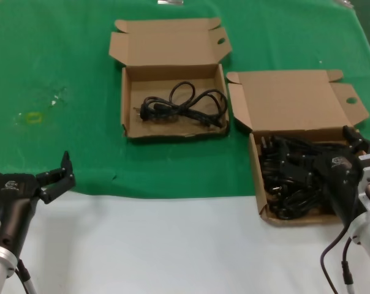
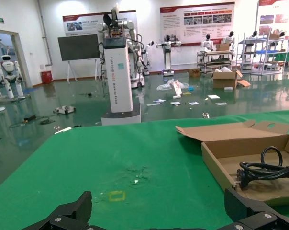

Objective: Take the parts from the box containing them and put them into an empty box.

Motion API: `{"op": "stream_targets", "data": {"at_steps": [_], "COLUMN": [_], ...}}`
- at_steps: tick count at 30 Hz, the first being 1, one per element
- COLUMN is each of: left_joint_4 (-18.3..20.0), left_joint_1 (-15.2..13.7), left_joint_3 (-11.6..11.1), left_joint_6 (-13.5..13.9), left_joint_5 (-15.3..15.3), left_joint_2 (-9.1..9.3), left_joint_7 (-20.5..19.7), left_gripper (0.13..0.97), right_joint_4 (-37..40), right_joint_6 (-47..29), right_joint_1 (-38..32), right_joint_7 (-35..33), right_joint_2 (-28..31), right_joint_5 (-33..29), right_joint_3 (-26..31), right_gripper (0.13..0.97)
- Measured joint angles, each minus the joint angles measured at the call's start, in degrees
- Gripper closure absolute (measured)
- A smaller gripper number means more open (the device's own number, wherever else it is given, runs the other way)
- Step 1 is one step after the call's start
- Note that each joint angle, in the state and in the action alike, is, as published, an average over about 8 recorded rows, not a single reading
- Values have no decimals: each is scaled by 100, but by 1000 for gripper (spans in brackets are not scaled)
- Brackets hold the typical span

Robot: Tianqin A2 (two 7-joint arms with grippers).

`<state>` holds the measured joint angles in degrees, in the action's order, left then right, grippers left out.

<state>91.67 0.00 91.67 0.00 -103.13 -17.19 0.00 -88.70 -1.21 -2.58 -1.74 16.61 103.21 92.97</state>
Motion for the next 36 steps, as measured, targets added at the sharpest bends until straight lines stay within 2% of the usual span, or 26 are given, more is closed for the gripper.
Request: {"op": "stream_targets", "data": {"at_steps": [36], "left_joint_4": [0], "left_joint_1": [0], "left_joint_3": [0], "left_joint_6": [0], "left_joint_5": [0], "left_joint_2": [0], "left_joint_7": [0], "left_gripper": [132], "right_joint_4": [0], "right_joint_6": [0], "right_joint_1": [0], "right_joint_7": [0], "right_joint_2": [0], "right_joint_5": [0], "right_joint_3": [0], "right_gripper": [129]}}
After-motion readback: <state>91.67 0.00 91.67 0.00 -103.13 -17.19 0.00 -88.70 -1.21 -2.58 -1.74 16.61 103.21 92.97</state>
